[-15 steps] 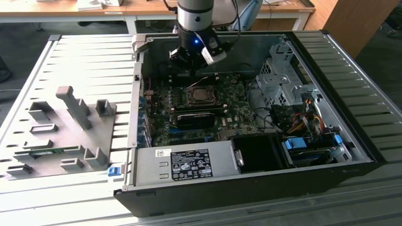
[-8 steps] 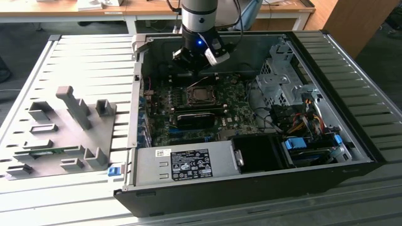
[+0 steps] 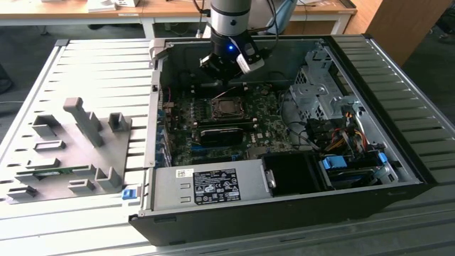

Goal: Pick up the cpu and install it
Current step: 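Install the first cpu locking lever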

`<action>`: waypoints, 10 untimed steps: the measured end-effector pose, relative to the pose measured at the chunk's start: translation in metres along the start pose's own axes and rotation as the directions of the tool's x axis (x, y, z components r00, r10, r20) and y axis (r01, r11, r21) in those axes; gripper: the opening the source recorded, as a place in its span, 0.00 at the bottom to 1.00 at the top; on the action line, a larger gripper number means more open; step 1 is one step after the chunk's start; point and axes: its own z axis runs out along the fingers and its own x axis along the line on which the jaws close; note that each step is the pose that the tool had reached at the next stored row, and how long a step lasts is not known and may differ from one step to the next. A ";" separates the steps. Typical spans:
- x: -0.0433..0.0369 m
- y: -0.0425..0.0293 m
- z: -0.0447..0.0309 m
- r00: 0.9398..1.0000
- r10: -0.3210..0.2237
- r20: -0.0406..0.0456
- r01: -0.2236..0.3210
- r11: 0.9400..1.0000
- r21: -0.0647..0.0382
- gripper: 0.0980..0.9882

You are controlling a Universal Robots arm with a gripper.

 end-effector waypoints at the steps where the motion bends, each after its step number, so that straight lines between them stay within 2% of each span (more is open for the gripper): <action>1: -0.0006 0.0000 0.0004 1.000 0.000 0.000 0.000 1.000 0.000 0.01; 10: -0.0055 0.0001 0.0053 1.000 0.002 0.000 -0.002 1.000 0.000 0.01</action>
